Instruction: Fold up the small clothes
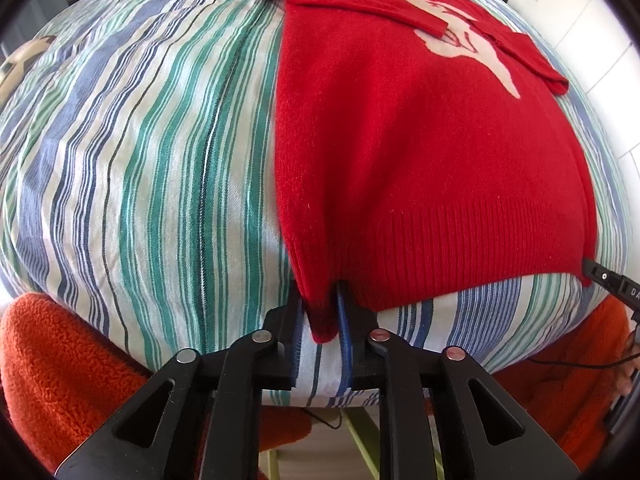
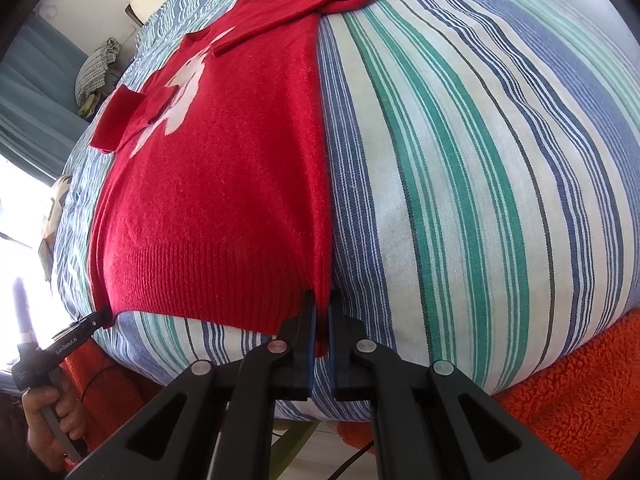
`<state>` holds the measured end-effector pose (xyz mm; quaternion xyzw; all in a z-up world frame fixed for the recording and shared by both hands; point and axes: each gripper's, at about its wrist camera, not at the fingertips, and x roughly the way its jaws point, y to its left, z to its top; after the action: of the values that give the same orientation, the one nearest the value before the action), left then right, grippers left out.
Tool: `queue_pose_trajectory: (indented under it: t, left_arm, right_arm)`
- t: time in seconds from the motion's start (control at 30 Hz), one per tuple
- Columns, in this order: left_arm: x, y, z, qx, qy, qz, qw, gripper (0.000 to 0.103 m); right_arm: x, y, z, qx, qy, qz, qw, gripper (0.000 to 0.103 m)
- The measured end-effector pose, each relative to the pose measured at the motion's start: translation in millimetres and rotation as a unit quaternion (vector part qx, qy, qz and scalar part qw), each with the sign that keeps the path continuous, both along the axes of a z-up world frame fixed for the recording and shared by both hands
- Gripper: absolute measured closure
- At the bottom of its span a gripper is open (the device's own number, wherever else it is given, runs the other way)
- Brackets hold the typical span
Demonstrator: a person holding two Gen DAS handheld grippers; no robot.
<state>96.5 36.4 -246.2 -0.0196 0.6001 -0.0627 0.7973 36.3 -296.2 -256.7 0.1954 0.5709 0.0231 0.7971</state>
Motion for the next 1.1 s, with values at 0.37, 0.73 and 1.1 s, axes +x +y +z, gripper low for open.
queue_pose_trajectory:
  t: [0.37,0.73,1.1]
  left_arm:
    - [-45.7,56.9,44.4,0.018,-0.014,0.039,0.9990,0.033]
    - [-44.5,89.9,88.7,0.006,-0.058,0.114,0.9918,0.028]
    - [-69.2,126.1,79.3,0.033,-0.032,0.175,0.9835,0.027]
  right_arm:
    - [-2.5,-22.5,54.6,-0.125,0.019,0.059,0.990,0.084]
    - [192.6,103.7,80.0,-0.234,-0.152,0.318,0.906,0.042]
    - [247.1,11.4,89.6,-0.186,-0.175,0.106,0.961,0.096]
